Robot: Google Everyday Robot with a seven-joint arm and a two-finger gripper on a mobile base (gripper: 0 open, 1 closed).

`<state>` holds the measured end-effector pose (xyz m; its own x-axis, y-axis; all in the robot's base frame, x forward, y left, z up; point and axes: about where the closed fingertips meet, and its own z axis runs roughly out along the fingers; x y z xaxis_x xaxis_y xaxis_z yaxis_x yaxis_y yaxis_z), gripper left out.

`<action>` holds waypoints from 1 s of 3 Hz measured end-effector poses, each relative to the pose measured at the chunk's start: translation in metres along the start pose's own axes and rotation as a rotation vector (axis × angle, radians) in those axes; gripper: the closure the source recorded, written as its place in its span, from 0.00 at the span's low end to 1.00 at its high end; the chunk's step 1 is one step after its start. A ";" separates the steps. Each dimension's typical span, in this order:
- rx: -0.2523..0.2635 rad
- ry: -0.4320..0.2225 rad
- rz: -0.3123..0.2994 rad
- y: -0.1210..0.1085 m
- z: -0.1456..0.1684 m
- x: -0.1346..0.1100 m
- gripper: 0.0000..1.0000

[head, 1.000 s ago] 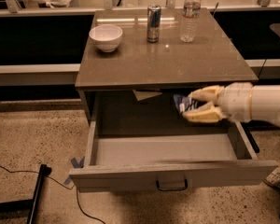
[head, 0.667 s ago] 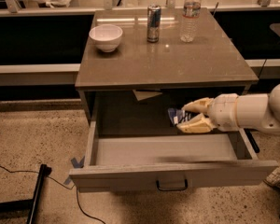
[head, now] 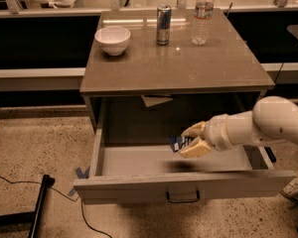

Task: Place rxbar blueberry into top drawer

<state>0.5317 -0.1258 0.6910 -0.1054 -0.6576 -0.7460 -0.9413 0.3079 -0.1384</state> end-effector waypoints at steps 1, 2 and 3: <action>-0.044 0.027 0.025 0.019 0.031 0.015 0.50; -0.047 0.026 0.024 0.020 0.031 0.014 0.27; -0.050 0.026 0.023 0.021 0.033 0.014 0.04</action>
Offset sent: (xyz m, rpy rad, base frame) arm -0.0085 0.0151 -0.0306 -0.0119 0.0494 0.0113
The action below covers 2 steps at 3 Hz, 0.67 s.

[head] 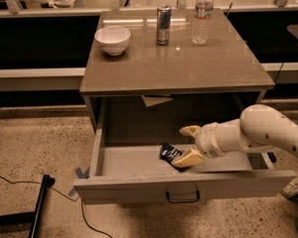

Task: Place rxbar blueberry into top drawer

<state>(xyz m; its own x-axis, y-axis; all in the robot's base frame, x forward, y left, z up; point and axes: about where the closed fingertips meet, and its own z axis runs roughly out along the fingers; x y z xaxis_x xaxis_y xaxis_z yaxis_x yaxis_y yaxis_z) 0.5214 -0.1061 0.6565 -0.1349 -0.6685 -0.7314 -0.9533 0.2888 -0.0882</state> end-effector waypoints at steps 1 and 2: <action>0.037 -0.030 -0.003 -0.008 -0.017 -0.019 0.10; 0.086 -0.071 -0.003 -0.013 -0.044 -0.040 0.25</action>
Offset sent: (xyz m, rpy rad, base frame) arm 0.0042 -0.0247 0.1086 0.1009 -0.1432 -0.1132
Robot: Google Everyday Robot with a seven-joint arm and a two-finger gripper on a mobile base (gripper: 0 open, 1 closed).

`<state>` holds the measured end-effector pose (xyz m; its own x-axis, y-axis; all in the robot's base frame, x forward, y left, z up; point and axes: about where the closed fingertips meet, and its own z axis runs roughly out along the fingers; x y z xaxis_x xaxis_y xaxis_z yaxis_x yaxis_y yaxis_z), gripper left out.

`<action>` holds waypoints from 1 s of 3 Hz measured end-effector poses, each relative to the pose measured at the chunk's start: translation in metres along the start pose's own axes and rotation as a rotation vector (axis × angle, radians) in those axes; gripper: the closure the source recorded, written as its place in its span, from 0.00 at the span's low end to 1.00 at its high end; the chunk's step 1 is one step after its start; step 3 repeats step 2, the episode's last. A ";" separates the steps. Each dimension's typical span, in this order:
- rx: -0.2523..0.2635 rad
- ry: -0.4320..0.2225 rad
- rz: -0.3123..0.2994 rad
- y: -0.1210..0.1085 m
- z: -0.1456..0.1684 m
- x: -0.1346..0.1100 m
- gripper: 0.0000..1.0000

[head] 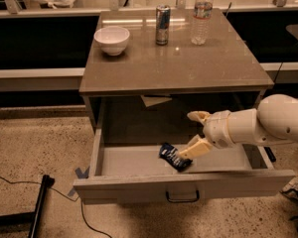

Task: Place rxbar blueberry into top drawer

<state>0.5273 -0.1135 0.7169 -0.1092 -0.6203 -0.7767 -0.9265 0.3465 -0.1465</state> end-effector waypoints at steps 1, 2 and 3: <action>0.046 -0.065 0.018 -0.007 -0.034 -0.013 0.31; 0.049 -0.066 0.024 -0.006 -0.035 -0.011 0.08; 0.049 -0.066 0.024 -0.006 -0.035 -0.011 0.08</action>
Offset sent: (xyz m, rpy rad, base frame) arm -0.0037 -0.0149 0.0278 0.0534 -0.0340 -0.0313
